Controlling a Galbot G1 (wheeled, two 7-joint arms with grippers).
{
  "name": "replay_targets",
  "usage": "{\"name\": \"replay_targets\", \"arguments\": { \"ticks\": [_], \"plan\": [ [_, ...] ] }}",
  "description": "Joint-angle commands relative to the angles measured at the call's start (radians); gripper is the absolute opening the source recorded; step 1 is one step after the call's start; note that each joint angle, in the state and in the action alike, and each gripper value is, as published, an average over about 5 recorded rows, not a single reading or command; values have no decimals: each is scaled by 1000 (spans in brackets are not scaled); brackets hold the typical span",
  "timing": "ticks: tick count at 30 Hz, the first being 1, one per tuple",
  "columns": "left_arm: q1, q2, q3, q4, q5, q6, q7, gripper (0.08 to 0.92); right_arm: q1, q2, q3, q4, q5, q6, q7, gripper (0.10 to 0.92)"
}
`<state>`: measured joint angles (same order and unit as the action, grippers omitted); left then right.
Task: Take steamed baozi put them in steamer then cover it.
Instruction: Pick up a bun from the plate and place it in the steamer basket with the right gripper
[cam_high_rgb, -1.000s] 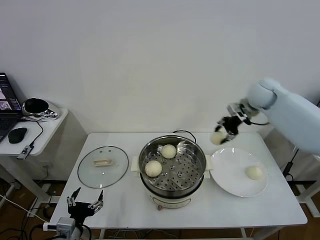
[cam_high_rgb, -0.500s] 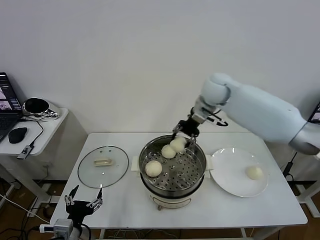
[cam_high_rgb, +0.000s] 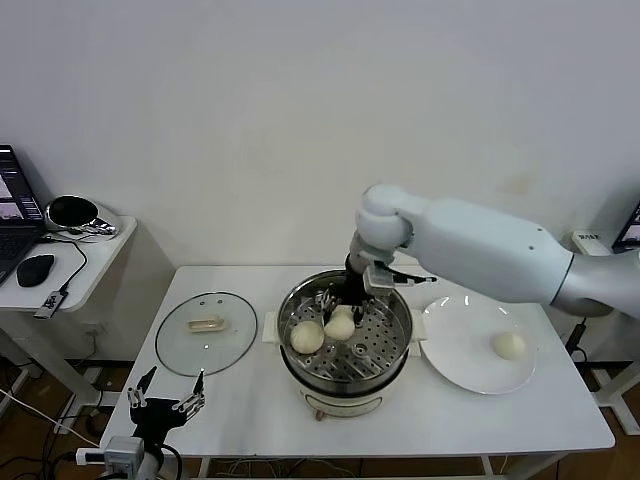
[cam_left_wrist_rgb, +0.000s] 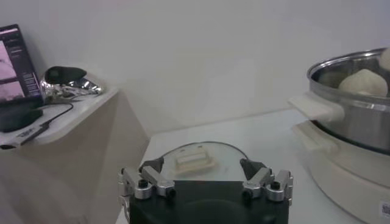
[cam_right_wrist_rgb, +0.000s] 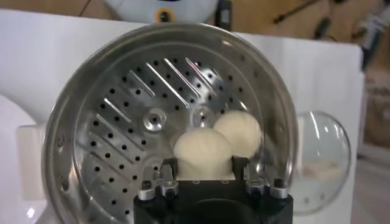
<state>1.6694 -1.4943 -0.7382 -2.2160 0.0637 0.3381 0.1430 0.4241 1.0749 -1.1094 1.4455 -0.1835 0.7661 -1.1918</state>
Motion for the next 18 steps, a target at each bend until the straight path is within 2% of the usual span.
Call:
{"name": "replay_targets", "arguments": {
  "ticks": [1,18],
  "plan": [
    [-2,-1,2,1,0,1,1,823,-4,10,-60,81,-46,60,35,560],
    [-4,-4,3,5,-2,1,1,823,-25,4,-93,103,-38,50,26,560]
  ]
}}
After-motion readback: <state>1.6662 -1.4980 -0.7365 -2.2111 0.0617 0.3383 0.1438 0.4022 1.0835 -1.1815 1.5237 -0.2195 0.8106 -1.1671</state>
